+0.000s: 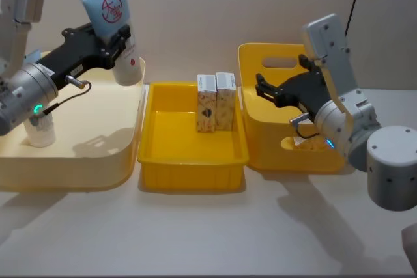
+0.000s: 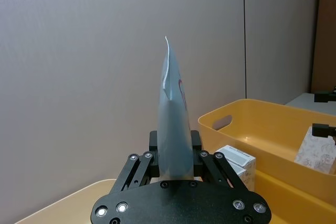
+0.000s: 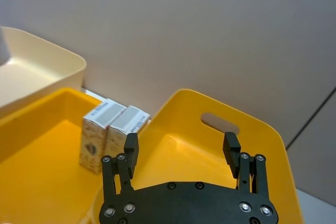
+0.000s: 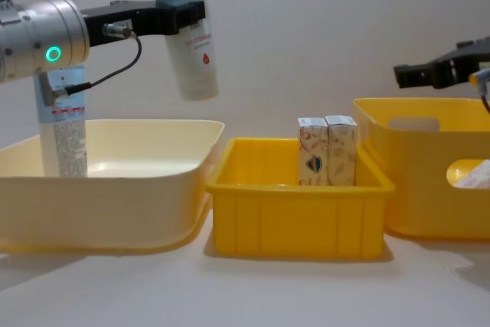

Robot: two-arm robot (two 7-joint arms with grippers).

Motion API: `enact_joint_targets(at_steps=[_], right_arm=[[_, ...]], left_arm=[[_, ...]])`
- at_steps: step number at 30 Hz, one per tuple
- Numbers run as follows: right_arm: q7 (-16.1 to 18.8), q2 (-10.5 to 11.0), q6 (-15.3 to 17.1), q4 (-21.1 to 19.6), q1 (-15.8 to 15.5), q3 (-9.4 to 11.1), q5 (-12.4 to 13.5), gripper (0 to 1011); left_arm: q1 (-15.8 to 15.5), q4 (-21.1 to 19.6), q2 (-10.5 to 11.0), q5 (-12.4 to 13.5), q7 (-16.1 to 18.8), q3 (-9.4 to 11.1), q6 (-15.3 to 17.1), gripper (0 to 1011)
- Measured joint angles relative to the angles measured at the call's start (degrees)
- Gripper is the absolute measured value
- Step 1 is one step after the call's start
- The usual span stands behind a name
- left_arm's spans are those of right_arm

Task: Bimanual collaborative sorting of washing and personal care products

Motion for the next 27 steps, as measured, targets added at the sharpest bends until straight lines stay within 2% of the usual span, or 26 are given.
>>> enact_joint_targets(at_steps=[12,27], right_arm=[[6.57,1.31,-3.98,-0.56,0.74,-1.34,1.66,1001],[9.51,0.48,-4.36,1.58,2.64,-5.06,-0.39,1001]], left_arm=[[-2.62,2.18,-0.34,-1.48,-2.14,0.76,0.88,312],[-4.48,3.19,-0.23,-2.86,-4.68,2.32,2.51,312]])
